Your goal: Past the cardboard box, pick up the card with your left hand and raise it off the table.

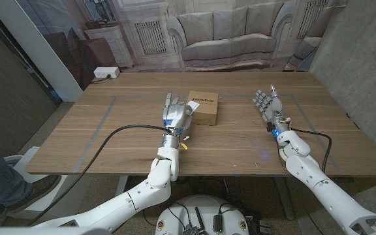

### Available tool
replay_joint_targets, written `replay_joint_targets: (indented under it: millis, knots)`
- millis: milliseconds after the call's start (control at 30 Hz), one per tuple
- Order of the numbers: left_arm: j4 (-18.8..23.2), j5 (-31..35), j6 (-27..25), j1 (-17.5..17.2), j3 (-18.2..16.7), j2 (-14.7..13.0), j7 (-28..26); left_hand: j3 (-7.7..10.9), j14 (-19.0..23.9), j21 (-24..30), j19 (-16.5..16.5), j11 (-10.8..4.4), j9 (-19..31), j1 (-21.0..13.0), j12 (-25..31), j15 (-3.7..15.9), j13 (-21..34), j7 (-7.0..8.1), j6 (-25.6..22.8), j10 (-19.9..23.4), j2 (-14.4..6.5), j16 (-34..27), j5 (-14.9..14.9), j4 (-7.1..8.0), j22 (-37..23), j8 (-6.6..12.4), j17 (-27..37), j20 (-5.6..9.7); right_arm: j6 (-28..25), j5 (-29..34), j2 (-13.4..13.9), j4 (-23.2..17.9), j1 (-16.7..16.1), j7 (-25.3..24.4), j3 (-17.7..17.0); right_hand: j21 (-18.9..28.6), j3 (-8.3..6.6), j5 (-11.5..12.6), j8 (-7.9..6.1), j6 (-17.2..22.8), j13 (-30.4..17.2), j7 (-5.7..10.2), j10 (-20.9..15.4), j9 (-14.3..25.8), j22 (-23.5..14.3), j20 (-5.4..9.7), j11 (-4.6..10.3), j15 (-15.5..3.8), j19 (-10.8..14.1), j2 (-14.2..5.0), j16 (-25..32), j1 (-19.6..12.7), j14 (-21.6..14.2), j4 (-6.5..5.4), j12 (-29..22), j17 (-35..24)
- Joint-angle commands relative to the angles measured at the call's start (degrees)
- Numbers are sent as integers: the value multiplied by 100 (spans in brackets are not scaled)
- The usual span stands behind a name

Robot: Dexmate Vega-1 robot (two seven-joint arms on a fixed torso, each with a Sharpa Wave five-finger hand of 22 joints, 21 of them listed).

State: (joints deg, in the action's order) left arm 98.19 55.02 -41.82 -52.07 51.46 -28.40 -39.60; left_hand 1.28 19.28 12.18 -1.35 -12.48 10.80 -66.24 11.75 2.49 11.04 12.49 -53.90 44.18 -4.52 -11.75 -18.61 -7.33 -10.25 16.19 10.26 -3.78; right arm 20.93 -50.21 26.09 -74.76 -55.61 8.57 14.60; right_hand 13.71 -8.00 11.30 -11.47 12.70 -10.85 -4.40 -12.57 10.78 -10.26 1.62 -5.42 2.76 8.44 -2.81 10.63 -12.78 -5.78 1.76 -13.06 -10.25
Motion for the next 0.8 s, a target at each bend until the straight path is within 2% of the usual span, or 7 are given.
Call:
replay_joint_targets:
  millis: [33,800]
  knots:
    - [-66,-65,-7,44,21,23,-86,3,86,11,33,-1,14,-49,40,778,28,-14,-130,130,-18,-20,42,32,-24,45,32,-10,-17,-8,-50,129,80,39,22,-19,11,-13,4,46,-19,-14,-18,28,-30,-14,-3,1,44,-38,15,-10,-34,-5,8,-33]
    - [-202,-232,182,105,30,89,-401,28,349,25,207,-18,9,-145,42,798,32,-40,-662,538,-129,-34,192,68,-26,186,44,-10,-42,-40,-46,170,89,80,-5,-40,19,-13,6,42,-19,-8,-22,28,-31,-17,-13,-1,53,-42,16,-4,-38,-2,9,-33]
